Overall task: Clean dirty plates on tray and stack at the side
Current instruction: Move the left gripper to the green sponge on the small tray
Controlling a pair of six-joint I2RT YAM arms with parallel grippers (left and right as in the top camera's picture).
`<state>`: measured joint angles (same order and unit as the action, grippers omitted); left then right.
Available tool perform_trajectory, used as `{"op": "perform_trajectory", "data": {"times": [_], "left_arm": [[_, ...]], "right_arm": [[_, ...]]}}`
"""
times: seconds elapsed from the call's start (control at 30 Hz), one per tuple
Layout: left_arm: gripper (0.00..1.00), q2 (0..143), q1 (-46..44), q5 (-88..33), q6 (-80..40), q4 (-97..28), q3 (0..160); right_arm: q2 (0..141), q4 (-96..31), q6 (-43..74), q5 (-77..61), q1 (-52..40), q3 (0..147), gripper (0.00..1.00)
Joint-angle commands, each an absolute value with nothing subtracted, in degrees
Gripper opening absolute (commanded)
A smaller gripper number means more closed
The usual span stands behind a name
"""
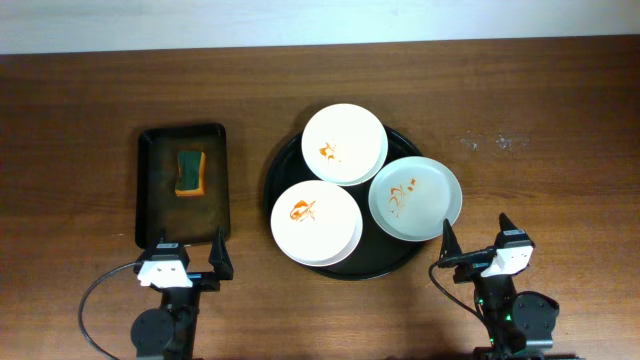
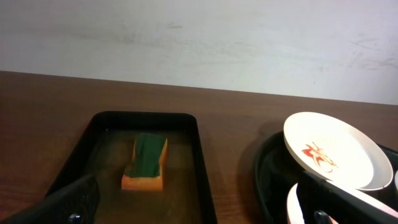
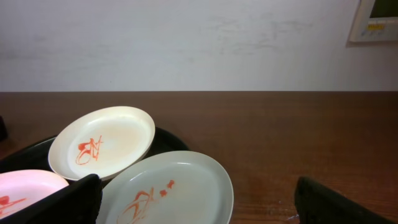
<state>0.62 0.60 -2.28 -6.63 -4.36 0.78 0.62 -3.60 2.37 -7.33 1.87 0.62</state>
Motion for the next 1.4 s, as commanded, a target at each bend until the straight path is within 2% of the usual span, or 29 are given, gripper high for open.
{"op": "perform_trajectory", "data": {"times": [0.0,1.37], "left_arm": [[0.99,0.38,0.58,-2.11,-5.91,-4.60,0.54],[0.99,0.40,0.58,-1.89,-5.93,-3.99,0.54]], "right_arm": [[0.21,-3.88,2.13,-7.03,1.50,0.32,0.99],[0.36,-3.46,4.62,-8.82,1.50,0.32,0.99]]}}
